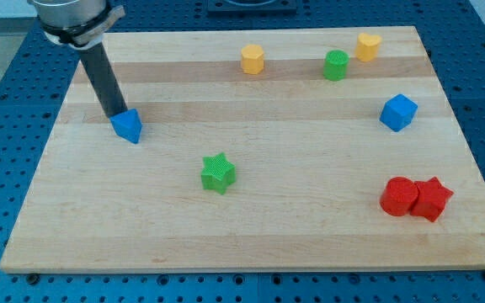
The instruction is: Move the blue triangle towards the center of the board
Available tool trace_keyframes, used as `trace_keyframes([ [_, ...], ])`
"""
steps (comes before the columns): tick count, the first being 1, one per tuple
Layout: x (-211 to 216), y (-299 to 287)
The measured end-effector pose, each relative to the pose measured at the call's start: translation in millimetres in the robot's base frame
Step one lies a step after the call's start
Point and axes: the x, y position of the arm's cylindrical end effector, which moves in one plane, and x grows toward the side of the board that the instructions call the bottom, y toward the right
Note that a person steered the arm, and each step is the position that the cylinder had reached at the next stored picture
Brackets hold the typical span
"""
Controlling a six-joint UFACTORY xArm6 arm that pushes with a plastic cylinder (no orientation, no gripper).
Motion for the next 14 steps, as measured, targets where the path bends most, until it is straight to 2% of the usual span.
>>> trace_keyframes([
  [2,17,-36],
  [3,32,-23],
  [7,20,125],
  [9,-14,190],
  [10,-23,184],
  [11,-25,153],
  [12,5,132],
  [14,55,162],
])
